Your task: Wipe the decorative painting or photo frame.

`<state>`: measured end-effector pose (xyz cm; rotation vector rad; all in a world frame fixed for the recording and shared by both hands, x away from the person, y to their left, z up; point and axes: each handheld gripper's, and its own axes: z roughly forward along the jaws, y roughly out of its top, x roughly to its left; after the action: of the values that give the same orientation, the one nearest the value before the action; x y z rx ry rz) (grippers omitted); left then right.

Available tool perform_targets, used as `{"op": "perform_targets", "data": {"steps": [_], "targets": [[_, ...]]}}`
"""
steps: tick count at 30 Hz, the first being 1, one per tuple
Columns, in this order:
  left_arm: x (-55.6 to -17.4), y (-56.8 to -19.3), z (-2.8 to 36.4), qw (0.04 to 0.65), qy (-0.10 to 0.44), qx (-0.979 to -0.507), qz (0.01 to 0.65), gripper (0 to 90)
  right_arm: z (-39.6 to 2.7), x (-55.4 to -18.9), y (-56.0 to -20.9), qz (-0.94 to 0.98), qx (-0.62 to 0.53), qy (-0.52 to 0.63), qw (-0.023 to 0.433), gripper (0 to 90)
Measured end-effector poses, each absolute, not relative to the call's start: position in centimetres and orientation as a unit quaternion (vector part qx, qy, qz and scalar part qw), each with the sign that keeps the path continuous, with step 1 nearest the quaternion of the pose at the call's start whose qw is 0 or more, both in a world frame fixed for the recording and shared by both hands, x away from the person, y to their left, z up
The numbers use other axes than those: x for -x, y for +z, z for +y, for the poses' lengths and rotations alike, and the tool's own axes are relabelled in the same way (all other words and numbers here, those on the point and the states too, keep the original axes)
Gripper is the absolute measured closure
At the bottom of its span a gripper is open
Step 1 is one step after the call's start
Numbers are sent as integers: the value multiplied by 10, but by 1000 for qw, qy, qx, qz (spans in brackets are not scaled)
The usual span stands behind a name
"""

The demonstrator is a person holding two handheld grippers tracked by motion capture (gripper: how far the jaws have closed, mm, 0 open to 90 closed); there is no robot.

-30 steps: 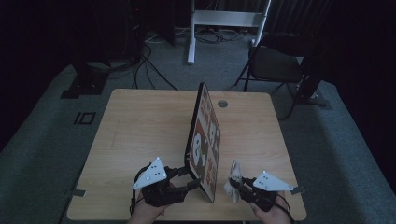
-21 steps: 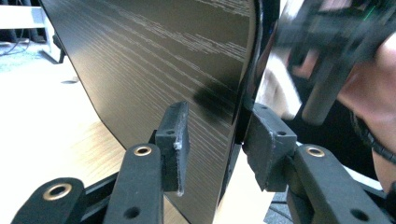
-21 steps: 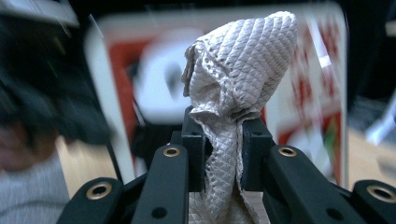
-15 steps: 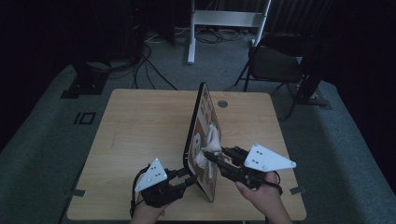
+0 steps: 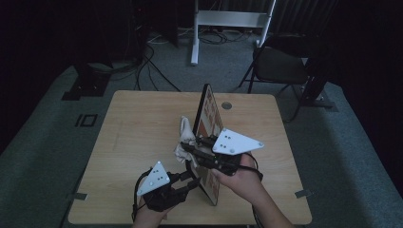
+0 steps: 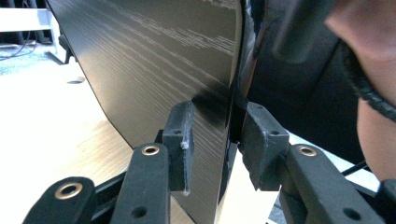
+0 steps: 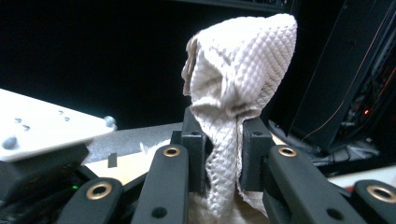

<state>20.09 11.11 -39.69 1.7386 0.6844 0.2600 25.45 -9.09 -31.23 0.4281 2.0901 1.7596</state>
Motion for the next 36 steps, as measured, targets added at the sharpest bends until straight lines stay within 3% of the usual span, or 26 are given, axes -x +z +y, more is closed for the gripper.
{"op": "perform_targets", "data": {"steps": [24, 36], "targets": [[-197, -397, 117, 580, 130, -739, 317, 751, -86, -275, -315, 744, -167, 611, 213, 761], [-198, -396, 116, 578, 126, -743, 314, 751, -91, -302, -315, 738, -193, 608, 218, 760]]}}
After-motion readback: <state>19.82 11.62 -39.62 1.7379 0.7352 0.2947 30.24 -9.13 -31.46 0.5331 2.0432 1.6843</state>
